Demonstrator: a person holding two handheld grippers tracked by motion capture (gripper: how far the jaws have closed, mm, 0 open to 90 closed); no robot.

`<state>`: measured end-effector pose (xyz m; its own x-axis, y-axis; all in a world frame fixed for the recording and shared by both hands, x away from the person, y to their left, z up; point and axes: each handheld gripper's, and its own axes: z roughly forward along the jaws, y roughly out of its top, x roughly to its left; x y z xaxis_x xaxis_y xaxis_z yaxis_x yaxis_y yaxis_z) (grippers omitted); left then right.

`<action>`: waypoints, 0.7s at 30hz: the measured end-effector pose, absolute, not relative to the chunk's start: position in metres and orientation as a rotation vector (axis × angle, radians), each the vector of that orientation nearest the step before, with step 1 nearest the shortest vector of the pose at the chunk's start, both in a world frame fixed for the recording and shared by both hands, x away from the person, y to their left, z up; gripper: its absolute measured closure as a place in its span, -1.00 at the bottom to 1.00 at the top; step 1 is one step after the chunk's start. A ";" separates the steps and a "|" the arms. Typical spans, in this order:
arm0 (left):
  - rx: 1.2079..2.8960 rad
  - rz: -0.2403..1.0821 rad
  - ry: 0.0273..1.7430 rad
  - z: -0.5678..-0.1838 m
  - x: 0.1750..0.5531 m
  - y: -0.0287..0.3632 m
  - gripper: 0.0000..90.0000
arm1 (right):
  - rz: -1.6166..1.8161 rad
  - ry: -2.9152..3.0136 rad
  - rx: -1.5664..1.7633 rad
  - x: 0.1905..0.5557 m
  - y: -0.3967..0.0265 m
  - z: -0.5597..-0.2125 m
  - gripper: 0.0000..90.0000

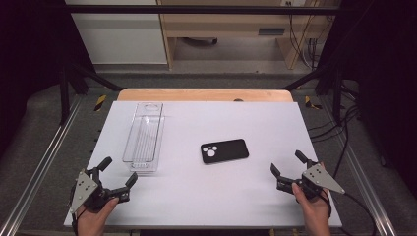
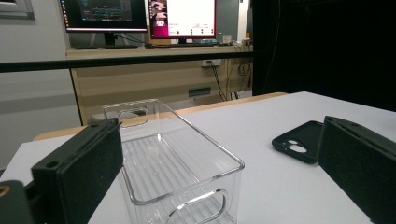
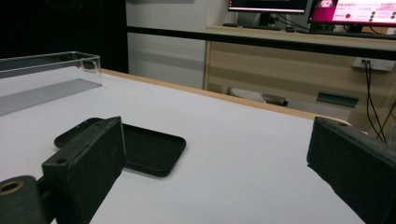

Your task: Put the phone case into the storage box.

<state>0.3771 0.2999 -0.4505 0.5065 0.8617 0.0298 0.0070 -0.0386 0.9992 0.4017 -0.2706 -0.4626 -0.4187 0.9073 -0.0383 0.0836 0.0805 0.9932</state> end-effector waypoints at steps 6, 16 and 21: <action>1.433 0.821 0.829 -0.450 0.378 0.302 -1.00 | 1.414 1.652 1.060 0.402 -0.273 -0.464 -0.90; 1.432 0.822 0.889 -0.454 0.378 0.307 -1.00 | 1.304 1.685 1.120 0.407 -0.265 -0.468 -0.87; 1.432 0.813 0.900 -0.454 0.377 0.307 -1.00 | 1.275 1.781 1.227 0.414 -0.264 -0.463 -0.83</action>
